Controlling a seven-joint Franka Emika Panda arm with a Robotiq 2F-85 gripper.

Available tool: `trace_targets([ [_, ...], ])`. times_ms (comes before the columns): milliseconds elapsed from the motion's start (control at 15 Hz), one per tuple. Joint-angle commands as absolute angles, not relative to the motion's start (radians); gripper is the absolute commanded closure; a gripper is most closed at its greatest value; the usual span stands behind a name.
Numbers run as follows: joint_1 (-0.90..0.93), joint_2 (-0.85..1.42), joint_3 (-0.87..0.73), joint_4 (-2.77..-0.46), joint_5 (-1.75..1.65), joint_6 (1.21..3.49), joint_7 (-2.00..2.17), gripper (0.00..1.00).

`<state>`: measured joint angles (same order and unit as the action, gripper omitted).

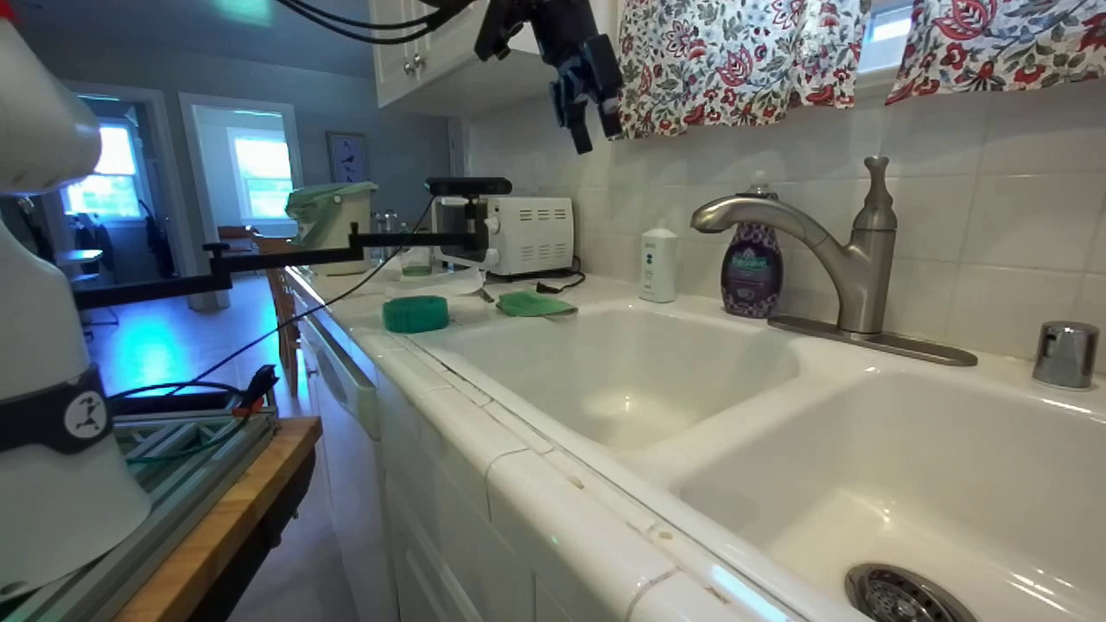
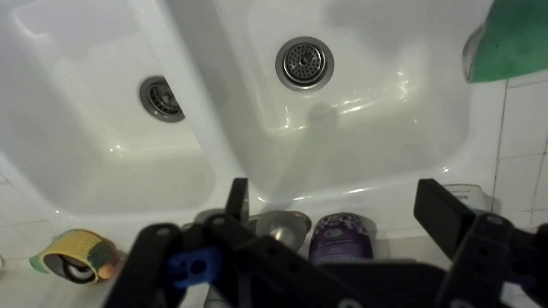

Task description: Push the faucet to the right.

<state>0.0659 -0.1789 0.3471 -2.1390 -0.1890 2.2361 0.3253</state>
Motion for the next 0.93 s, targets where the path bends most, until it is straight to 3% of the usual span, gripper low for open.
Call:
trace_targets([
  [0,0.106,-0.031,0.327,-1.975,-0.267,2.214,0.335,0.0],
  [467,0.212,0.198,0.272,-1.692,-0.353,2.207,0.337,0.0],
  [867,0.245,0.205,0.228,-1.693,-0.362,2.26,0.327,0.0],
])
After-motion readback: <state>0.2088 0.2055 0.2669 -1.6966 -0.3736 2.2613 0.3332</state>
